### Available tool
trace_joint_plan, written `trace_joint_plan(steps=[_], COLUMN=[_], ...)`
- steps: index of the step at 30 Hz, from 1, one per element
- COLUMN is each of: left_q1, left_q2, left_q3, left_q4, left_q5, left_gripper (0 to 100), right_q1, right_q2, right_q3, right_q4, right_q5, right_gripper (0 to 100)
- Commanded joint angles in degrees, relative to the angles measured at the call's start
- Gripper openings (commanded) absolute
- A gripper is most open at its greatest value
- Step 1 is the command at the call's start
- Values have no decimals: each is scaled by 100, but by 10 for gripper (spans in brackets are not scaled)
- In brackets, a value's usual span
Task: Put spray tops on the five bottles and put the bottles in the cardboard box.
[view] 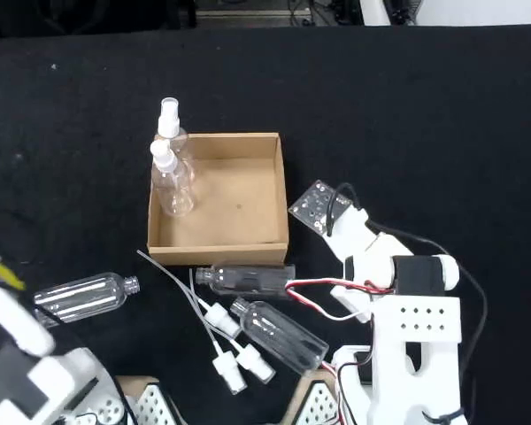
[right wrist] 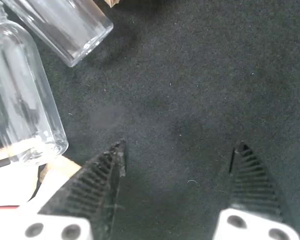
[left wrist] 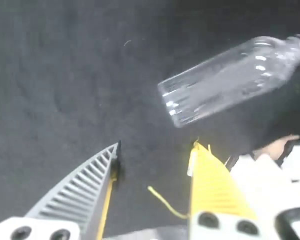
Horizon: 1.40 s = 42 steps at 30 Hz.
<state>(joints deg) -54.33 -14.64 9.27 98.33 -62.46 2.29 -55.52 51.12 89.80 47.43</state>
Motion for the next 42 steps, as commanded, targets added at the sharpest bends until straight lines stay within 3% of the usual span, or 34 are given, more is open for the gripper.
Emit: trace_joint_plan(steps=[1, 4, 9, 13, 20, 29, 36, 42], left_q1=[989, 1657, 2246, 2229, 2229, 2062, 2053, 1613], left_q2=[-1275, -2031, -2884, -2848, -2127, -1222, -1064, -1064], left_q3=[541, 1508, 2510, 2818, 2791, 2888, 3688, 3881], left_q4=[237, 229, -387, -431, -545, -1679, -2866, -3095], left_q5=[-703, -1213, -1363, -1415, -2057, -2066, -2048, -2092], left_gripper=[205, 207, 213, 319, 299, 296, 295, 268], right_q1=[97, 105, 105, 105, 105, 62, 62, 62], right_q2=[-13, -13, -13, -13, -13, -13, -13, -13], right_q3=[-22, -13, -13, -13, -22, -31, -22, -22], right_q4=[-70, -70, -62, 44, 132, 132, 105, 105], right_q5=[18, 18, 0, 26, 35, 18, 9, 0], right_gripper=[293, 293, 293, 293, 293, 293, 293, 293])
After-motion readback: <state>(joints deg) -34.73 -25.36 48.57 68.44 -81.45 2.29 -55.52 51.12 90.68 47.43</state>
